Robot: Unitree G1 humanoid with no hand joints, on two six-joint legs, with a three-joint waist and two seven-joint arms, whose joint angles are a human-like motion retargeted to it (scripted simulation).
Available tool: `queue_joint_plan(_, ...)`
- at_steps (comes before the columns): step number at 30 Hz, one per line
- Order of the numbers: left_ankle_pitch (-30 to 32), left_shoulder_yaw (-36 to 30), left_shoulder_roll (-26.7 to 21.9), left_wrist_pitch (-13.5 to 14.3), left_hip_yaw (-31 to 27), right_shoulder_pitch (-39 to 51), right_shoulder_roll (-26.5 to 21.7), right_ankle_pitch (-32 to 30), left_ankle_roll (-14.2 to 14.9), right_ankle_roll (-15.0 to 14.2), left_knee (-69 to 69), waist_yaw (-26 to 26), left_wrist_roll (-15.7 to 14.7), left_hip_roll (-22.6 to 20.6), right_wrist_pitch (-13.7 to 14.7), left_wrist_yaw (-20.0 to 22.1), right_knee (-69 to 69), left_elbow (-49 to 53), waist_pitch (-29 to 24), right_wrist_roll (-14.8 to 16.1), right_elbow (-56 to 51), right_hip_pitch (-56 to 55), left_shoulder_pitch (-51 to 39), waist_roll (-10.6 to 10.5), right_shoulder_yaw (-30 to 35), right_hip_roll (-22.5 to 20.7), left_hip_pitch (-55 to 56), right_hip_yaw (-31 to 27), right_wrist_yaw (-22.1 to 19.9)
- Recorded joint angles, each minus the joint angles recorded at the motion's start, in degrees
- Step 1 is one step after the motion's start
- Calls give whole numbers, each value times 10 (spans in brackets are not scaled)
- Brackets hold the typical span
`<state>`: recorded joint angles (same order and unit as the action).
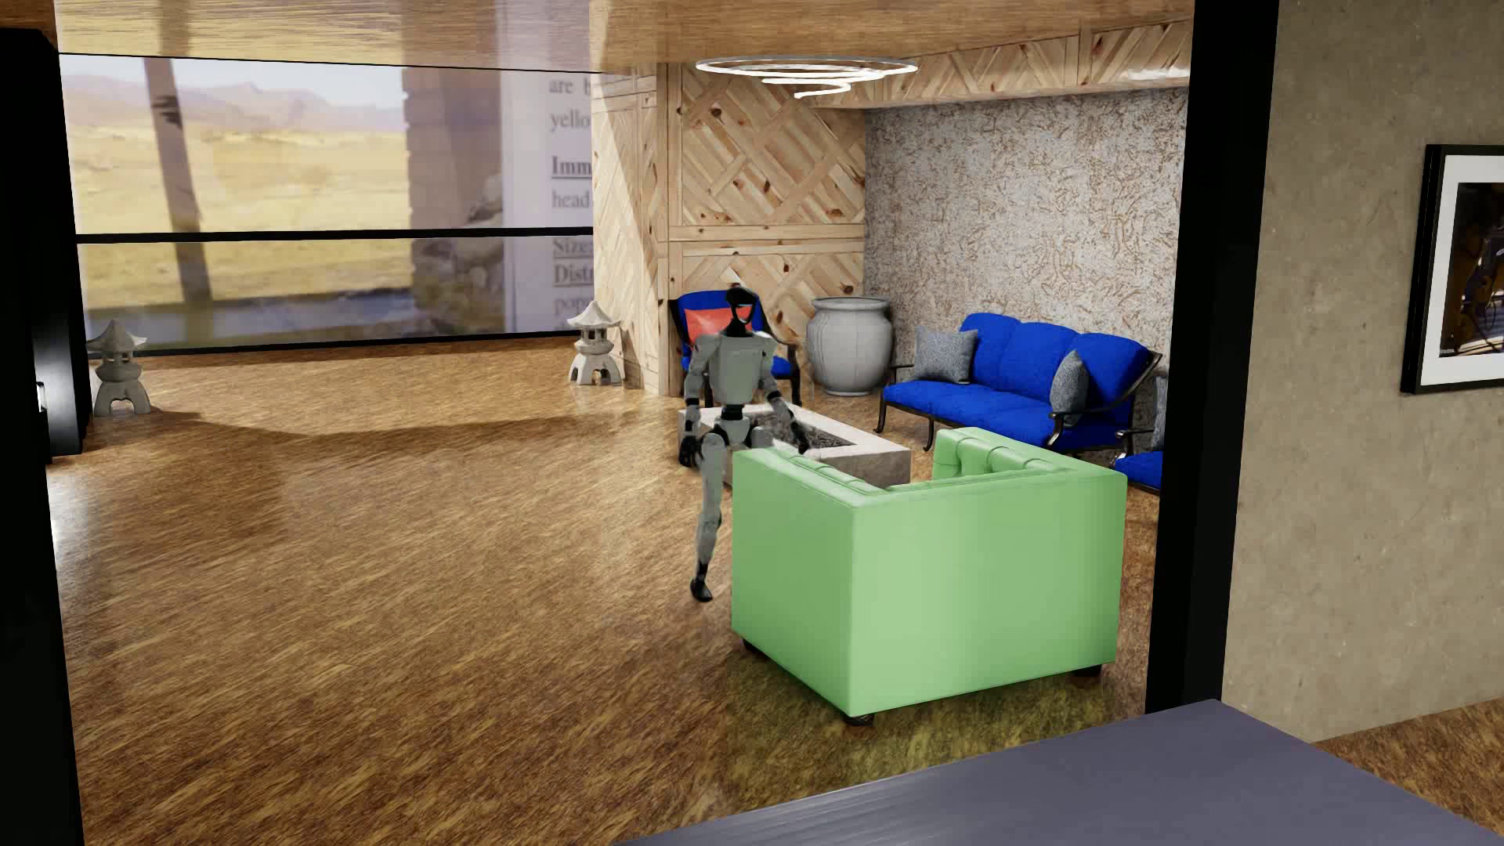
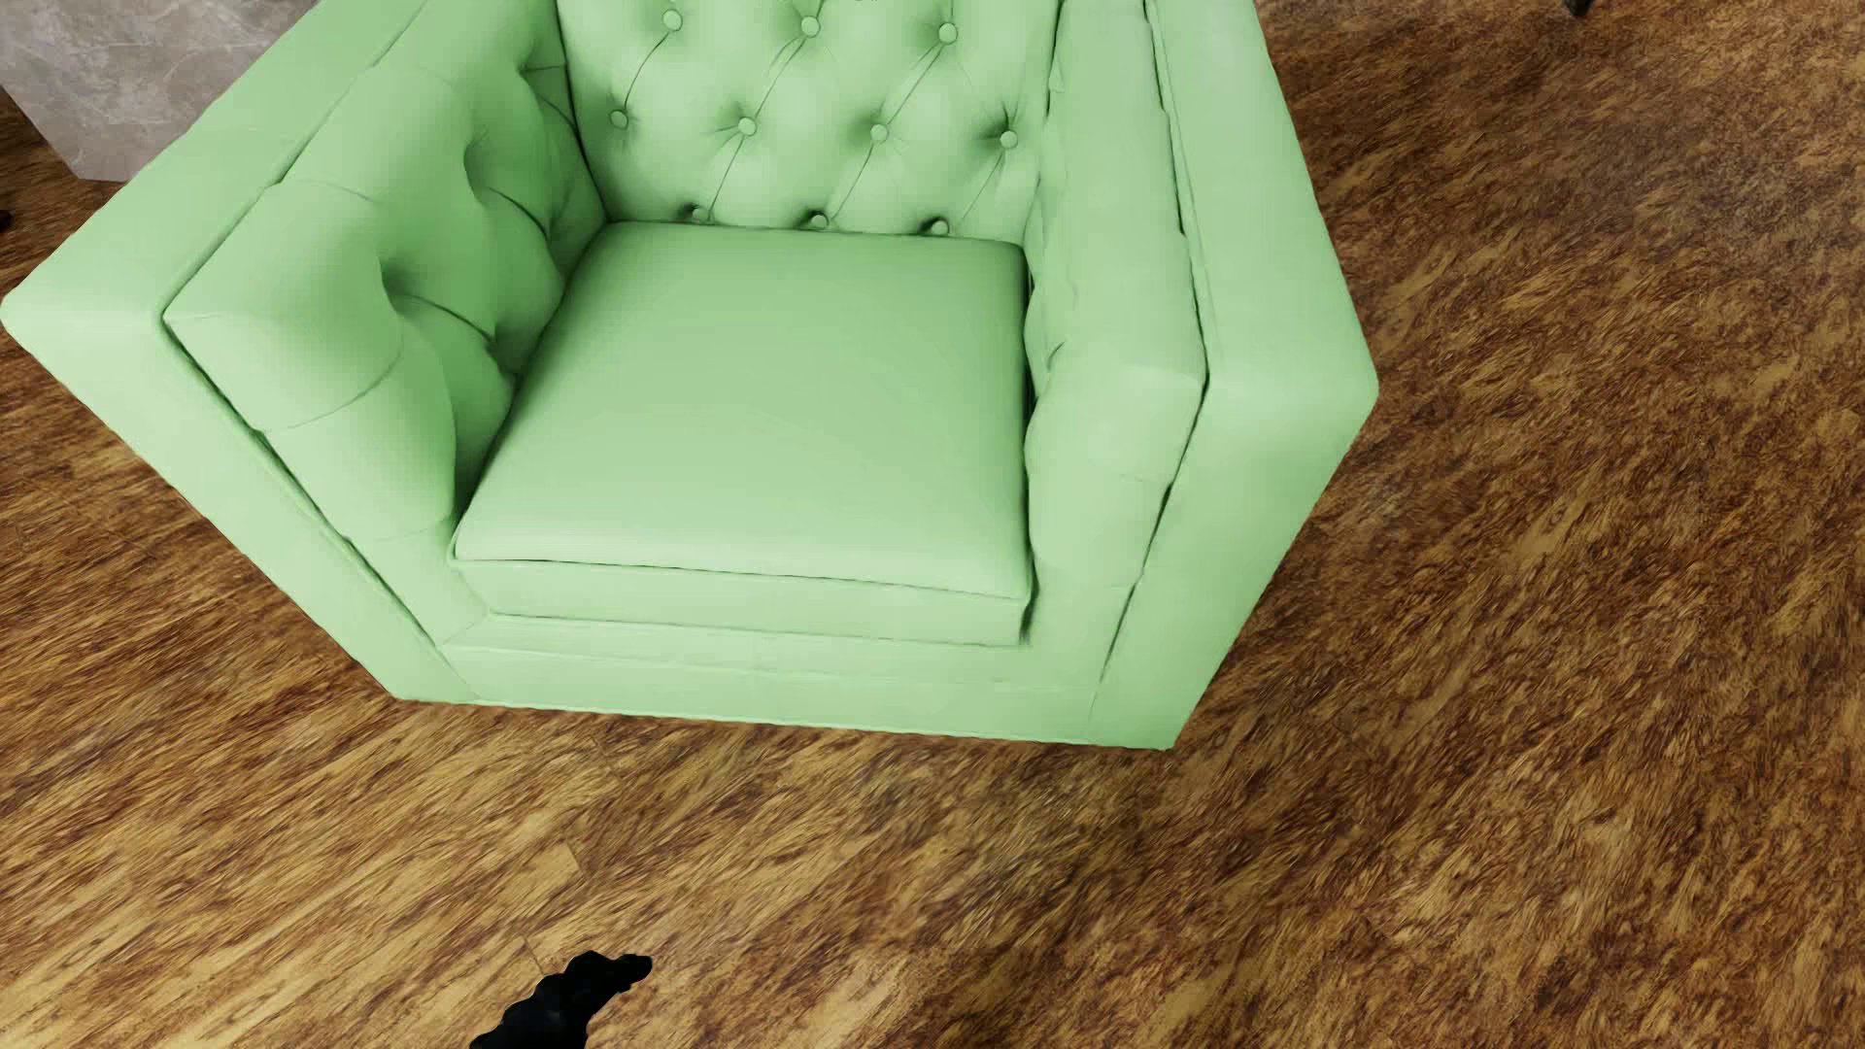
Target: Head to the light green armchair
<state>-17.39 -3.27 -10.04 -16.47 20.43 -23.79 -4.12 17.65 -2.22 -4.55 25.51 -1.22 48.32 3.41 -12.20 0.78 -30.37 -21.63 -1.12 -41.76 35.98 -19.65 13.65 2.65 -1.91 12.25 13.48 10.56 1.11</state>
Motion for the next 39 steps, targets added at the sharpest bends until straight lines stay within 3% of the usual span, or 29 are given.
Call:
queue_joint_plan(4, -12, -42, 24, 4, 30, -3, 1, 1, -6, -6, 10, 4, 31, 7, 9, -50, -17, -24, -3, 8, -42, -12, -10, 3, -10, -9, -9, -31, -25)
queue_joint_plan(7, -15, -70, 38, 4, 45, -5, 5, 1, -8, -5, 11, 6, 57, 12, 4, -54, -16, -33, -5, 14, -45, -15, -17, 7, -13, -16, -12, -47, -25)
queue_joint_plan(11, -15, -101, 36, 11, 55, -10, 17, -2, -12, -5, 16, 7, 61, 19, -4, -66, -6, -35, -8, 39, -34, -17, -29, 9, -32, -25, -7, -56, -25)
queue_joint_plan(17, -11, -101, 26, 1, 61, -13, 20, -15, -12, -6, 13, 5, 42, 28, -13, -59, 20, -45, -12, 36, -11, -12, -41, 5, -41, -36, -3, -58, -23)
queue_joint_plan(26, -5, -123, -6, -4, 74, -6, 18, -27, -15, -8, 6, 0, 52, 28, 5, -70, 29, -57, -12, 32, -35, -27, -33, -2, -31, -40, 6, -70, -26)
queue_joint_plan(39, -9, -152, -5, -7, 87, -7, 14, -27, -18, -13, 3, 0, 9, 27, -1, -60, 29, -87, -8, 42, -33, -28, -55, -8, -36, -41, 0, -82, -26)
